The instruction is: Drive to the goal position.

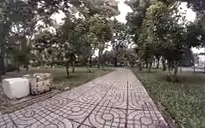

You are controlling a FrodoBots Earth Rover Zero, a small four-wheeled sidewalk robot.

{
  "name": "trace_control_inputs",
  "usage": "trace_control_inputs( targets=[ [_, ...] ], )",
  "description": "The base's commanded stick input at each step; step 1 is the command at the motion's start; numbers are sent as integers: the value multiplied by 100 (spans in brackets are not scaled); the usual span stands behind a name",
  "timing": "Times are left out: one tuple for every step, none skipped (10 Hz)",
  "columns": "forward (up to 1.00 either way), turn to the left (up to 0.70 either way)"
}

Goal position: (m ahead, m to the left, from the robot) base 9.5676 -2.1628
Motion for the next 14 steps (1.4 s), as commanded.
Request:
trace_control_inputs(
  targets=[
    [70,-27],
    [70,-6],
    [70,0],
    [70,0],
    [70,0],
    [70,0],
    [70,0],
    [70,0],
    [70,0],
    [70,0],
    [70,0],
    [70,0],
    [70,0],
    [70,0]
  ],
)
